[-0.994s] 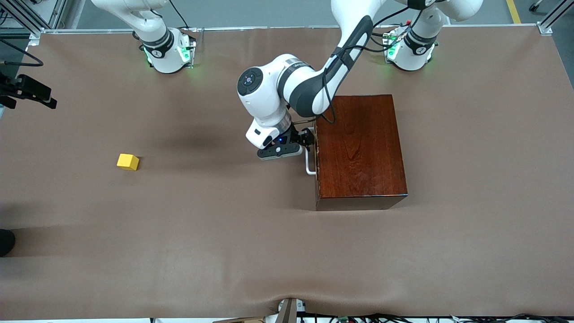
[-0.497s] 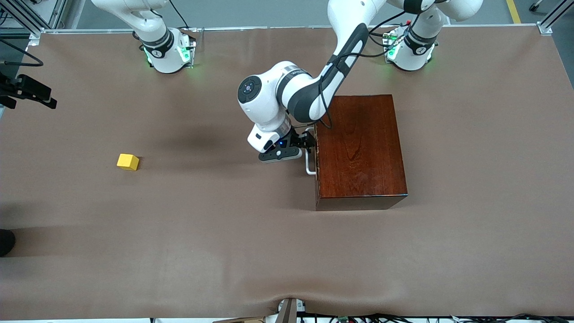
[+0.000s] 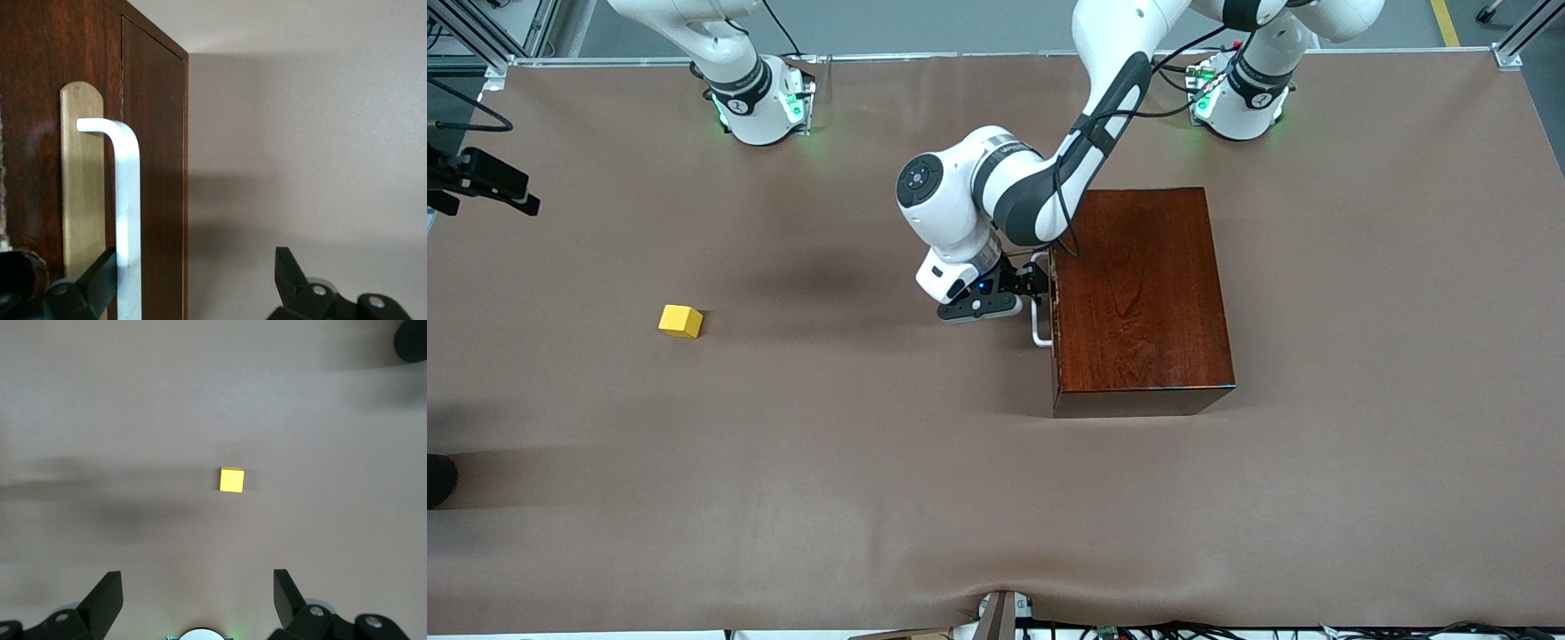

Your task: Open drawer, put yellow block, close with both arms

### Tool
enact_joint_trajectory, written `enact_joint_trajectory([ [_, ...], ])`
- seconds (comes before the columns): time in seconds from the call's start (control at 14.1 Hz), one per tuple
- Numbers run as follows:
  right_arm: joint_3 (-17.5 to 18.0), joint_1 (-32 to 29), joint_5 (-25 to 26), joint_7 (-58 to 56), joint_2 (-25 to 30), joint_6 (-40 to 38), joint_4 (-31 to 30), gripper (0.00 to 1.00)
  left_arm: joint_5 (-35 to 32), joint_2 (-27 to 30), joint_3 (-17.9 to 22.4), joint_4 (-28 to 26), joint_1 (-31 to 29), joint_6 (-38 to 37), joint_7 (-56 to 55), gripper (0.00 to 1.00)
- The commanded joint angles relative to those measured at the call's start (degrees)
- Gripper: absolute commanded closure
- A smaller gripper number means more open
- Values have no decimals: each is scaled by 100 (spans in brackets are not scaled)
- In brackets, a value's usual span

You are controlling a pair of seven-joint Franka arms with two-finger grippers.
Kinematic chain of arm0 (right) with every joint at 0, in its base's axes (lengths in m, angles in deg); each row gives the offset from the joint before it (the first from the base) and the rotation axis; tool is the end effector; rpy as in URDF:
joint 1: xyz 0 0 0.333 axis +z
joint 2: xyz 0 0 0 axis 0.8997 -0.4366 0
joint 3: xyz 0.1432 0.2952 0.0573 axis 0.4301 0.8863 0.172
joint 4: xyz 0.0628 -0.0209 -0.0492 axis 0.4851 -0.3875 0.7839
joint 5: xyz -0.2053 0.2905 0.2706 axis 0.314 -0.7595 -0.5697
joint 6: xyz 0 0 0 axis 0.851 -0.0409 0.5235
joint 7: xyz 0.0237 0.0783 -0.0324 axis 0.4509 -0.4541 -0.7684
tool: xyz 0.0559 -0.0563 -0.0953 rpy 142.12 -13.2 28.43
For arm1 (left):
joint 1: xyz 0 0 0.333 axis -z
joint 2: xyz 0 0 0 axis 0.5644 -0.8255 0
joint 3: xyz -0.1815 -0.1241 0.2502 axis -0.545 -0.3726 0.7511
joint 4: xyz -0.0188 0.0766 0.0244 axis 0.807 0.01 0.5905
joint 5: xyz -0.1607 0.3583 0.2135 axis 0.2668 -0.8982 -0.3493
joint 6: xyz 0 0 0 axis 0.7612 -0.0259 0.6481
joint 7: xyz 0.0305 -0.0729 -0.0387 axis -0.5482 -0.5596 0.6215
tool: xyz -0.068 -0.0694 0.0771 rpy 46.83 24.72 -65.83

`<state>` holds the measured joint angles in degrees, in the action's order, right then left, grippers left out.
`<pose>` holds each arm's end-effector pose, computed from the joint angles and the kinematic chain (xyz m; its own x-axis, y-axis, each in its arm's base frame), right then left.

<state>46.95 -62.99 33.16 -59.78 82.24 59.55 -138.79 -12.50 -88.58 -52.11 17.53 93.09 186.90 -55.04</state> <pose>0.5794 -0.0487 0.6506 0.9972 -0.0155 -0.0725 -0.0159 -0.9999 -0.0049 0.5210 -0.6042 0.2566 0.9945 -0.0130 0.1036 0.0191 -0.9527 -0.3032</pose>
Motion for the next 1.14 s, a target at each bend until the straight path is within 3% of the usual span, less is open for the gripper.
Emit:
enact_joint_trajectory([
  [0.0,59,-77,-11,68,-22,-26,49,0,-72,-82,45,122,68,223,-137,0],
  [1.06,59,-112,16,6,-136,-17,145,0,280,-55,-70,131,60,847,-454,0],
])
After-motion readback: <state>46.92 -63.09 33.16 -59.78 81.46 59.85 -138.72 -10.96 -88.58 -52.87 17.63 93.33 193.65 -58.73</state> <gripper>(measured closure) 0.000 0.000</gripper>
